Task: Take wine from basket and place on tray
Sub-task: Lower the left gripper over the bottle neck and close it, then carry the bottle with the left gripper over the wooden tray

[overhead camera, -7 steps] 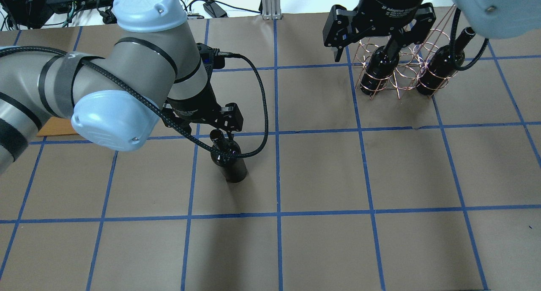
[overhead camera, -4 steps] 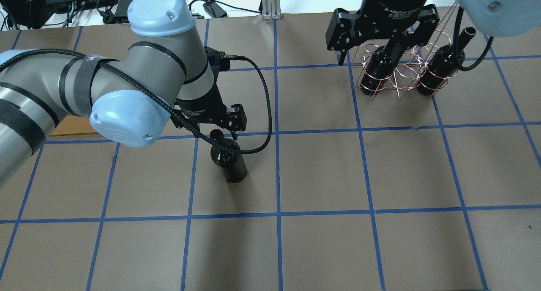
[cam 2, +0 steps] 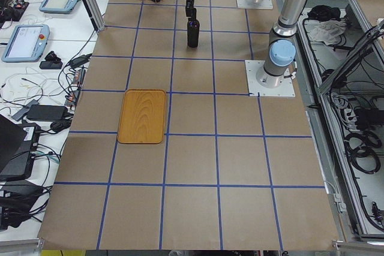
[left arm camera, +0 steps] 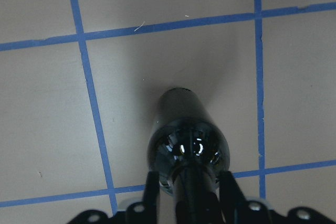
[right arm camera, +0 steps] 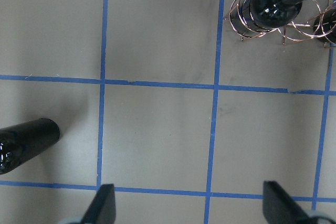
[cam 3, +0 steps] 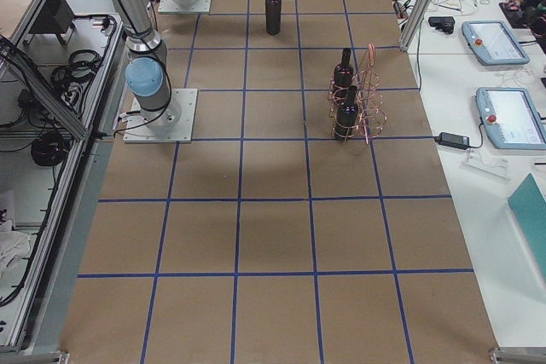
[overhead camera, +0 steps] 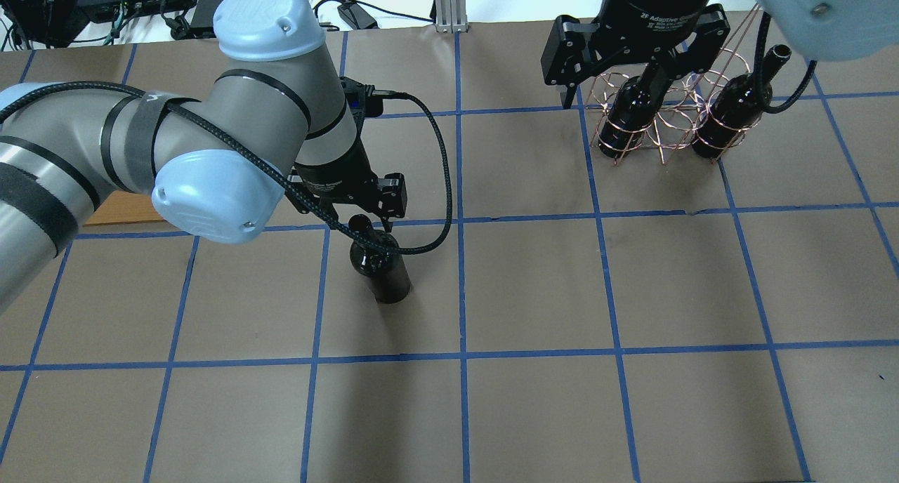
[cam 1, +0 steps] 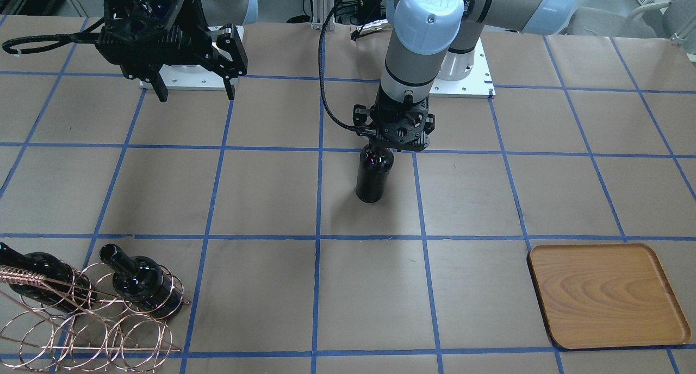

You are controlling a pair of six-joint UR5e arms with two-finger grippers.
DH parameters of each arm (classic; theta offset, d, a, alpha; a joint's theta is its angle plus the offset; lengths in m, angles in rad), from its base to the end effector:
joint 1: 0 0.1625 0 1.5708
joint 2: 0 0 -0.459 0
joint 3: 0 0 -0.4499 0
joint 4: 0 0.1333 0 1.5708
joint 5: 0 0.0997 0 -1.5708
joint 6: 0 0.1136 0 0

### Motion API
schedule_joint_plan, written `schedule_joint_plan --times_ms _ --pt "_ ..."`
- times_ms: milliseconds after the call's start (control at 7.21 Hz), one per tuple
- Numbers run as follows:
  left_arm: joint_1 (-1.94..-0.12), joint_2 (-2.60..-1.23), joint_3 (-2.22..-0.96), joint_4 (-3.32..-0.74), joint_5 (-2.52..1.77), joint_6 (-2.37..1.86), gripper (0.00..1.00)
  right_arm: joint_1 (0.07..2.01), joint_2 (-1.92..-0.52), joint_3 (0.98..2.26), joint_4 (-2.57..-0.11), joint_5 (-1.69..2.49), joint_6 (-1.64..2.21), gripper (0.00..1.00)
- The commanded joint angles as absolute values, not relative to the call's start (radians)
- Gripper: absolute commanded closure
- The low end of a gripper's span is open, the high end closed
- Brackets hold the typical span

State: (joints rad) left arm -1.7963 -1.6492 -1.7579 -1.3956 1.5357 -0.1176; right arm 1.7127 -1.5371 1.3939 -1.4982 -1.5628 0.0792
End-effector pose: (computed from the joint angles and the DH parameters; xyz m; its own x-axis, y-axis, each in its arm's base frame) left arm -0.2588 -0.5143 0.3800 -0.9942 0.1050 0.0241 0.1068 0.9899 0.0937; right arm 0.2132 -0.5435 0.5792 -0.9979 -0.0634 -0.0135 -0.0623 0.9956 -0.0697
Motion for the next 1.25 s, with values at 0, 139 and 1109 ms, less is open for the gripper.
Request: schedule_joint_plan --times_ms 0,139,1109 --pt "-1.795 -1.652 -1.753 -1.411 1.536 -0.115 1.0 1.712 -1.537 1.397 -1.497 -1.562 0.077 0.0" --pt "-1.795 -1.651 -1.743 -1.411 1.536 -0.12 1.0 1.712 -1.537 1.397 -1.499 -1.563 0.077 0.0" --pt "-1.394 -1.736 -1.406 -1.519 1.661 0.431 1.0 1.712 -1.539 1.401 -1.497 -1.559 0.077 0.0"
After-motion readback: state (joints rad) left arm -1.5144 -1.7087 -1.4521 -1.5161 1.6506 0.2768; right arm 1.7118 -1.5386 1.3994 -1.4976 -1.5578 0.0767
